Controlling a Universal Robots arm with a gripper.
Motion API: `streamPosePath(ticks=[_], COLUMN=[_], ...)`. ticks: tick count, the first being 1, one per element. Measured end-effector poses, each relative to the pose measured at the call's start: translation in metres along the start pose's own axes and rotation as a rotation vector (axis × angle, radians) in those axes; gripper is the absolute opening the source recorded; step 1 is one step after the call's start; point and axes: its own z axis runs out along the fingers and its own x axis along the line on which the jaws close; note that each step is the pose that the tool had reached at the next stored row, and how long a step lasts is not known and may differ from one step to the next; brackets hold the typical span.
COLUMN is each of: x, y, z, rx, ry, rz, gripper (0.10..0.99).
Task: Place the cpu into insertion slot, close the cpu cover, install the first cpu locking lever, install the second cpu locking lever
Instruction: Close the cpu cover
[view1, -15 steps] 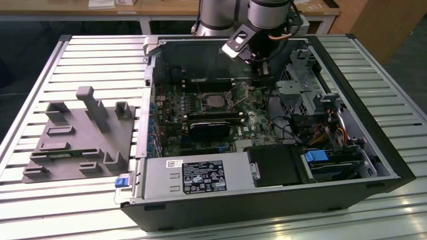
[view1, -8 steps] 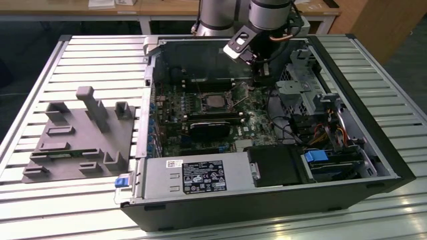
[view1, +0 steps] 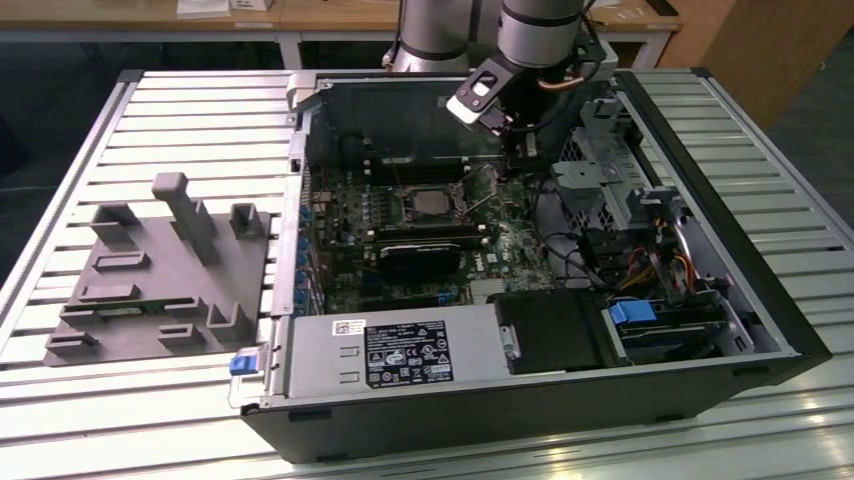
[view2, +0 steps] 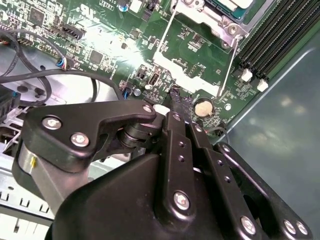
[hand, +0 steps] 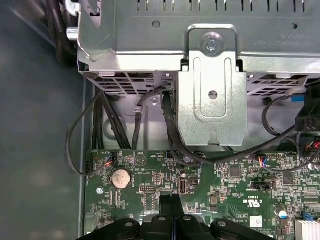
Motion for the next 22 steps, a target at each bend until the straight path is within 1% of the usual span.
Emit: streamPosePath(ticks=[6,10,16,22], x=[0.0003,0.0011,0.0057,0.0083], y=[0.0018,0.0017,0.0015,0.0012], z=[0.0032,0.0064,0.0078,0.0115], rx=[0.005,0.008,0.009,0.009], ry=[0.0000,-0.0001,-0.0001,-0.0002], rz=[0.000,0.000,0.000,0.000], gripper=[0.102,0.102,0.102,0.102])
